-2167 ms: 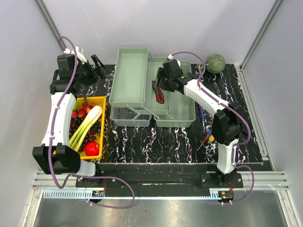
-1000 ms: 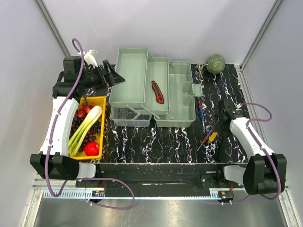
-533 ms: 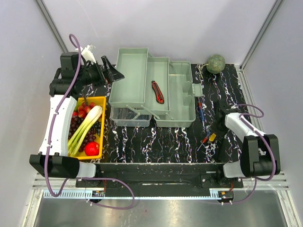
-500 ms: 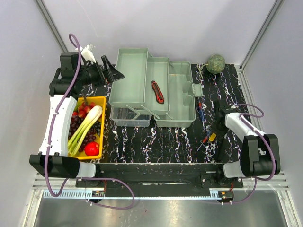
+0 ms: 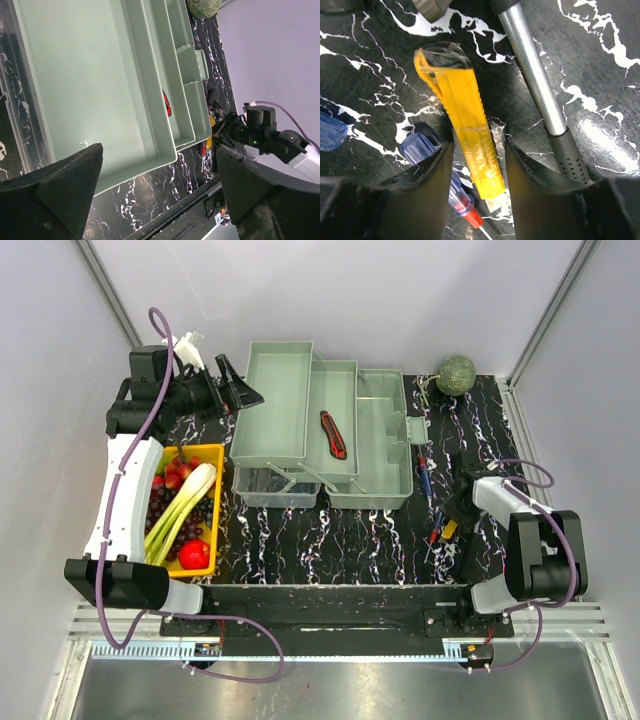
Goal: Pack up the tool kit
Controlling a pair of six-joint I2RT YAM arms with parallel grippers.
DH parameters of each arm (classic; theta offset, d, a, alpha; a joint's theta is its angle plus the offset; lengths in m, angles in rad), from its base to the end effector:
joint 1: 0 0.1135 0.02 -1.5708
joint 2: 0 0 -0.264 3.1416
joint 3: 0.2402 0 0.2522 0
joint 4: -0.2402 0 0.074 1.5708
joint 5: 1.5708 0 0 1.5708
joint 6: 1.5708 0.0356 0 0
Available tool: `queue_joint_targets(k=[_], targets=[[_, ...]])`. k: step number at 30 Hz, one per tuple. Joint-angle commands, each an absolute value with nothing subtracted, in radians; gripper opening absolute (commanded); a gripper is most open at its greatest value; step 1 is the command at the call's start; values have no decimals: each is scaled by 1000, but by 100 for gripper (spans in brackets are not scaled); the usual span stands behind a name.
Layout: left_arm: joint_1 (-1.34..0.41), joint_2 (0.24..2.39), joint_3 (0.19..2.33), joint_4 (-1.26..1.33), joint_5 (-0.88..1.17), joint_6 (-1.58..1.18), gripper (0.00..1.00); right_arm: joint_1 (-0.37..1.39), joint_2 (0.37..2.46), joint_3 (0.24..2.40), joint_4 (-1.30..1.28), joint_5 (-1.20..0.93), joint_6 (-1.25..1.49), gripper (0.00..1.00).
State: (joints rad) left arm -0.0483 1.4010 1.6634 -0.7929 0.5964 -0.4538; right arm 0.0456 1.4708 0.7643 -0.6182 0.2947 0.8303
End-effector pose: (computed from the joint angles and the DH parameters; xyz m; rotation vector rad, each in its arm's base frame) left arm 0.2843 -0.0338 0.4428 -0.0608 2.1328 -0.9246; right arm 0.2455 0.0008 0.1580 1.1128 2.5553 -0.2284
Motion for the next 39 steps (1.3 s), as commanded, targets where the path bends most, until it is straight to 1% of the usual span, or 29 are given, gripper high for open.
queue_joint_targets(k=[1,3,4,8,10,16,19,22,23,26,31,35,39], targets=[[-54,1391,1706,-779,604,-451,99,28,1522,773,-572,307,825,52],[-54,1394,1709,-779,594,-453,99,18,1540,784,-575,281,819,45],[-54,1394,1710,-779,594,-453,99,18,1543,787,-578,278,819,40],[-54,1387,1703,-782,562,-445,99,18,1503,808,-592,328,799,8],[-54,1390,1704,-792,539,-442,99,18,1473,847,-620,377,779,3],[-55,1397,1697,-801,520,-439,99,18,1376,1012,-712,402,697,0],[-55,1399,1697,-801,499,-431,99,20,1327,1109,-701,358,677,0],[-55,1404,1698,-802,482,-431,99,21,1315,1210,-658,266,643,0],[-55,1398,1697,-801,468,-426,99,28,1328,1266,-628,194,631,0],[-54,1388,1695,-805,439,-414,99,80,1376,1376,-549,101,608,0],[-54,1373,1692,-808,405,-410,99,285,1518,1543,-447,35,534,0],[-55,1348,1680,-807,377,-408,99,371,1669,1646,-376,-31,531,1],[-55,1315,1658,-807,350,-405,99,434,1793,1741,-373,-93,528,1]])
